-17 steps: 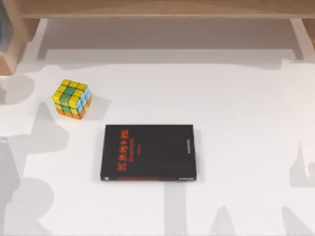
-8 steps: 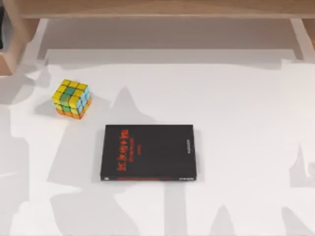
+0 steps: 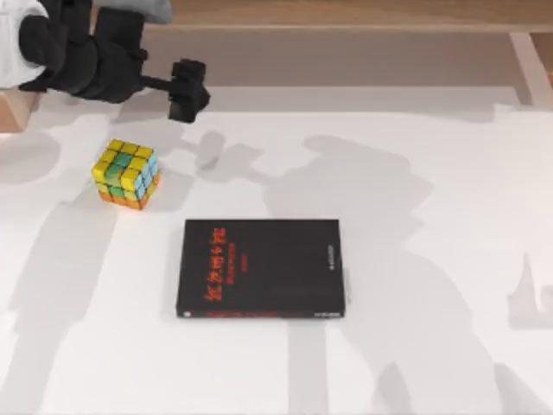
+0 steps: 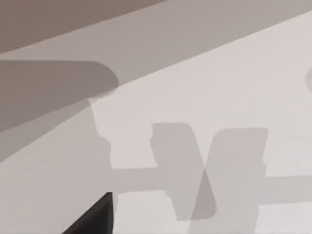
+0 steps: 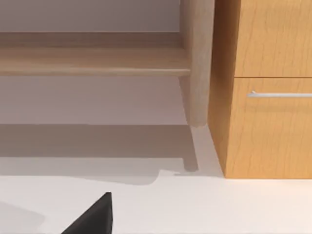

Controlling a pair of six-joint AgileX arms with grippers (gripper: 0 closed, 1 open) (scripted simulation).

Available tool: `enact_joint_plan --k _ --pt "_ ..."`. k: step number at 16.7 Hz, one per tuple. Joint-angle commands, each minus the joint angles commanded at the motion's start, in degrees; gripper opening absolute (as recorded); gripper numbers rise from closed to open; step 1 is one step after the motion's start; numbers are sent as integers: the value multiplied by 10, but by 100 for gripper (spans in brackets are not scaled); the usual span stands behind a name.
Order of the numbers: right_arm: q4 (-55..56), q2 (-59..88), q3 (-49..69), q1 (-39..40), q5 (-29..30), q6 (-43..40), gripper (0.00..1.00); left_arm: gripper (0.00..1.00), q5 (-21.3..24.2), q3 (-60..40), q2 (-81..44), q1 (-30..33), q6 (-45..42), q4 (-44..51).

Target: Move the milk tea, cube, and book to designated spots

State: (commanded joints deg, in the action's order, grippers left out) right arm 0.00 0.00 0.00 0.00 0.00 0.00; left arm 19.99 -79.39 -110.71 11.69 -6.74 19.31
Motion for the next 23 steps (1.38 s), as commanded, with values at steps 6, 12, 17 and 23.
enact_joint_plan --k 6,12,17,23 --pt "0 0 0 0 0 0 100 100 -112 -276 -153 54 -7 395" --pt "0 0 0 0 0 0 100 100 -190 -433 -231 14 -14 586" --pt "0 0 0 0 0 0 100 100 -197 -446 -238 5 -14 602" --pt "0 0 0 0 0 0 100 100 -197 -419 -231 -1 -21 581"
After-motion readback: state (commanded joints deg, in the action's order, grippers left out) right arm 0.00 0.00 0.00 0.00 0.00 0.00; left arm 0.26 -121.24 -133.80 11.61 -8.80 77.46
